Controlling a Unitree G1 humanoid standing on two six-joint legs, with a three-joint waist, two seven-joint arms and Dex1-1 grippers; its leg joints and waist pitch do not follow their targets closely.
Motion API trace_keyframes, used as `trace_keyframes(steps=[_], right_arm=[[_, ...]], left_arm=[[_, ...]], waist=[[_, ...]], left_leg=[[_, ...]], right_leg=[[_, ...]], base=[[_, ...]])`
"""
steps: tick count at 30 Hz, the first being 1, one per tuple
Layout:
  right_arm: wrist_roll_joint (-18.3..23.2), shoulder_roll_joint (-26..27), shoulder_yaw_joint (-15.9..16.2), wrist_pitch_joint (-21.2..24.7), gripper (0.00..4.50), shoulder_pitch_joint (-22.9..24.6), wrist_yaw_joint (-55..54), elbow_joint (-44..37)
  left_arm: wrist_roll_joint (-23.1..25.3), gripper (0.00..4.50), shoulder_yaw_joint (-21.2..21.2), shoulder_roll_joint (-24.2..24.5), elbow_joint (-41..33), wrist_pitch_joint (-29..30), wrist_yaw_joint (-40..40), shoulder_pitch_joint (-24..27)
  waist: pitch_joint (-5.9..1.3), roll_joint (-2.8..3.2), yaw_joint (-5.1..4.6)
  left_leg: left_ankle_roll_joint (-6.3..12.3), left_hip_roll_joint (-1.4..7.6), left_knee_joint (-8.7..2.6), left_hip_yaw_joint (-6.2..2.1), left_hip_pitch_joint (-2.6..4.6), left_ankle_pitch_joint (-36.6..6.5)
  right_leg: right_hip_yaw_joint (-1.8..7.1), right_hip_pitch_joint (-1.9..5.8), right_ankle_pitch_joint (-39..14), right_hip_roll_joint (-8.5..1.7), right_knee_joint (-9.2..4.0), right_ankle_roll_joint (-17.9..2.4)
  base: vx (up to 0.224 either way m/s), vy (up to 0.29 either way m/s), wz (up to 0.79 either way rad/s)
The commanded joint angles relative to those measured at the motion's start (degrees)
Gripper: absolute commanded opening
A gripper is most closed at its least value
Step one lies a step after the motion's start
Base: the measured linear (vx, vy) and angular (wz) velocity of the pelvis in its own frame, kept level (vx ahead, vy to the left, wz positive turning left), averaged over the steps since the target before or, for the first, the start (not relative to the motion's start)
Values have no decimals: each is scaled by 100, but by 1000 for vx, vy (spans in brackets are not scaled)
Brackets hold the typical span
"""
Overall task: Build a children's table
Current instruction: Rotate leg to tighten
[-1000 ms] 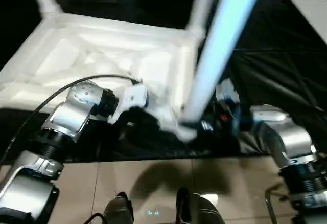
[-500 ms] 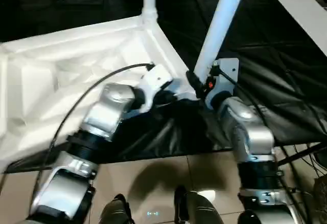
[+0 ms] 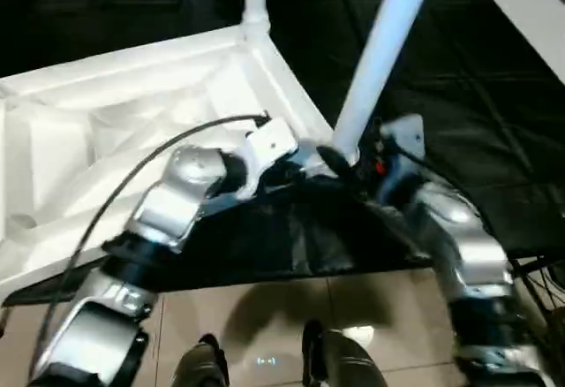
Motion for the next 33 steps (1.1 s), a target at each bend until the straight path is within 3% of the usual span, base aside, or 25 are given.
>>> trace_keyframes(steps=[1, 5, 6, 10, 14, 22, 33], right_arm=[[161, -254, 0, -89, 418, 42, 565, -141], [399, -1040, 268, -295, 430, -4, 1945, -59], [409, -1056, 275, -297, 430, -4, 1981, -60], [722, -1539, 545, -228, 430, -38, 3179, -110], [845, -1801, 833, -170, 430, -173, 4014, -27], [788, -1876, 1209, -288, 371, -564, 4686, 403], [793, -1722, 1527, -423, 281, -832, 5089, 682]], left_arm=[[-152, 0, -236, 98, 196, -365, -541, 223], [-148, 0, -593, 636, 569, -1375, -1646, 218], [-148, 0, -598, 646, 578, -1388, -1667, 216], [-159, 0, -721, 932, 862, -1837, -2401, 89], [-233, 0, -855, 1119, 932, -2093, -3022, 25], [-343, 0, -1053, 1243, 1016, -2441, -3632, -109], [-501, 0, -1280, 1252, 1068, -2615, -3644, -239]], waist=[[-525, -21, 39], [-500, -18, 63], [-488, -26, 58], [-507, -11, 108], [-505, -29, 161], [-506, -59, 212], [-511, -76, 271]], left_leg=[[684, 39, -245, 64, -13, -833], [676, 40, -258, 55, 16, -1064], [681, 45, -263, 56, 11, -1085], [730, 99, -260, 57, 44, -1013], [771, 110, -255, 68, 45, -947], [674, 123, -247, 93, 42, -909], [686, 131, -239, 114, 41, -736]], right_leg=[[268, 484, -1614, -291, -367, -1146], [258, 459, -2147, -303, -429, -1002], [264, 456, -2126, -297, -418, -1008], [269, 444, -1775, -316, -362, -1252], [269, 439, -1687, -317, -333, -1329], [273, 427, -1791, -332, -318, -1335], [280, 425, -1591, -331, -273, -1366]], base=[[0, 0, 0], [0, 0, 0], [0, 0, 0], [0, 0, 0], [0, 0, 0], [0, 0, 0], [0, 0, 0]])
